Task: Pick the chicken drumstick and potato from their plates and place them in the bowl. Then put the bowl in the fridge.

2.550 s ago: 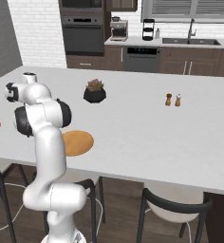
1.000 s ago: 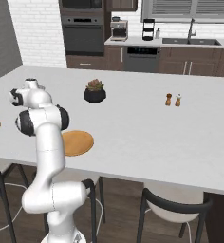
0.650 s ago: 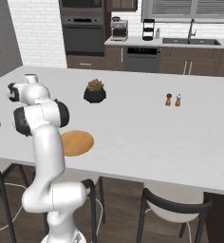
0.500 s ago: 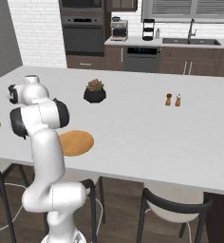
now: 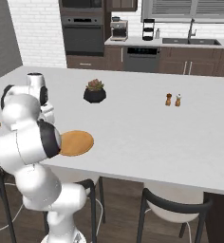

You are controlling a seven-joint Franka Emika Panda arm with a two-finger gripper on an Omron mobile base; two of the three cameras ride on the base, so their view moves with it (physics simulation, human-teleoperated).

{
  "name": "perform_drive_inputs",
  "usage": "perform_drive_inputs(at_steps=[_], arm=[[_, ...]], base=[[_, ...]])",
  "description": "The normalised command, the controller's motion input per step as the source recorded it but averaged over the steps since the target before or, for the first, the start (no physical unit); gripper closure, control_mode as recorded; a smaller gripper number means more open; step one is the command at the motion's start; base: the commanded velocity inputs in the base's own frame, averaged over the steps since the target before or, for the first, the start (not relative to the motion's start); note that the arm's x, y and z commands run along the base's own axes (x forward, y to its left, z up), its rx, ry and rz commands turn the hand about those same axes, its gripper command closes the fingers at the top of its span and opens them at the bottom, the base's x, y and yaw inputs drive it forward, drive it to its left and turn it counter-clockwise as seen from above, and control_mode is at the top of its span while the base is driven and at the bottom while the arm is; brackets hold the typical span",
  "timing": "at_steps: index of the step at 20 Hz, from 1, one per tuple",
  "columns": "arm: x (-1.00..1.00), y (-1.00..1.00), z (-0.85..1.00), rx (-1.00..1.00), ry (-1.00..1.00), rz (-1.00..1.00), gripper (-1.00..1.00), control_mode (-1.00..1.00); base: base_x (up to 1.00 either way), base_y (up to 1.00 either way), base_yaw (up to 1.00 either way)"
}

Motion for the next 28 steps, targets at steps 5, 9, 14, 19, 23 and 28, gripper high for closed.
perform_drive_inputs(at_steps=[5, 9, 14, 19, 23, 28], arm=[[-0.62, -0.89, 0.42, 0.03, -0.35, 0.53, -1.0, -1.0], [-0.82, -0.81, 0.18, -0.06, -0.18, 0.65, -1.0, -1.0], [-0.64, -0.75, 0.21, -0.02, -0.03, 0.36, -1.0, -1.0], [-0.62, -0.48, 0.3, 0.01, -0.05, 0.04, -1.0, -1.0], [-0.47, -0.01, 0.13, 0.0, -0.03, 0.0, -1.0, -1.0], [-0.28, 0.11, 0.17, -0.01, -0.13, -0.05, -1.0, -1.0]], base=[[0.0, 0.0, 0.0], [0.0, 0.0, 0.0], [0.0, 0.0, 0.0], [0.0, 0.0, 0.0], [0.0, 0.0, 0.0], [0.0, 0.0, 0.0]])
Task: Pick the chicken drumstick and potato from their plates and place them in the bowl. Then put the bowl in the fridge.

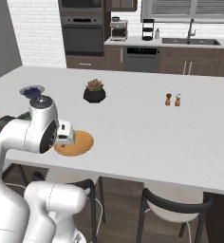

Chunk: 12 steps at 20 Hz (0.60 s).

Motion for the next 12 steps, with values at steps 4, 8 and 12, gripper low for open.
perform_drive_inputs(at_steps=[4, 8, 12], arm=[[0.0, 0.0, 0.0, 0.0, 0.0, 0.0, -1.0, 1.0], [0.0, 0.0, 0.0, 0.0, 0.0, 0.0, -1.0, 1.0], [0.0, 0.0, 0.0, 0.0, 0.0, 0.0, -1.0, 1.0]], base=[[-0.48, 0.69, -0.07], [-0.93, 1.0, 0.0], [-0.41, 1.0, 0.0]])
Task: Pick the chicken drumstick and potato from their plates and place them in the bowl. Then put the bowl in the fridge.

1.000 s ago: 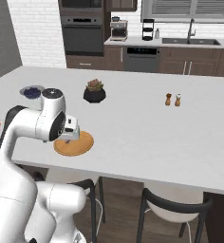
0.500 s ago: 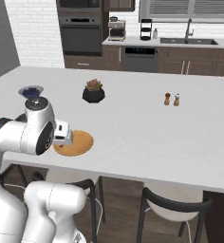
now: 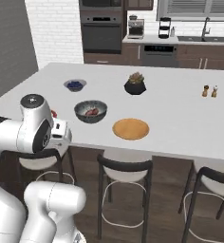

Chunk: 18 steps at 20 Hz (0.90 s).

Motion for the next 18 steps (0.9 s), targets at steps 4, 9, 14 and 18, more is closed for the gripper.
perform_drive_inputs(at_steps=[4, 9, 14, 18], arm=[[0.0, 0.0, 0.0, 0.0, 0.0, 0.0, -1.0, 1.0], [0.0, 0.0, 0.0, 0.0, 0.0, 0.0, -1.0, 1.0], [0.0, 0.0, 0.0, 0.0, 0.0, 0.0, -1.0, 1.0], [0.0, 0.0, 0.0, 0.0, 0.0, 0.0, -1.0, 1.0]], base=[[0.16, 1.0, 0.0], [0.81, 0.57, 0.0], [1.0, 0.06, 0.0], [1.0, 0.27, 0.0]])
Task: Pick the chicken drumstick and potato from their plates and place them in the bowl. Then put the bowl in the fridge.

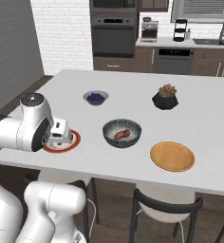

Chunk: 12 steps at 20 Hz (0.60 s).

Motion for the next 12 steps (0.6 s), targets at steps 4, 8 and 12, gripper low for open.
perform_drive_inputs(at_steps=[4, 8, 12], arm=[[1.0, 0.59, 0.0, 0.0, 0.07, 0.0, -1.0, -1.0], [0.96, 0.36, 0.0, -0.11, 0.11, 0.16, -1.0, -1.0], [0.69, 0.0, -0.12, -0.12, 0.0, 0.55, -1.0, -1.0]], base=[[0.0, 0.0, 0.0], [0.0, 0.0, 0.0], [0.0, 0.0, 0.0]])
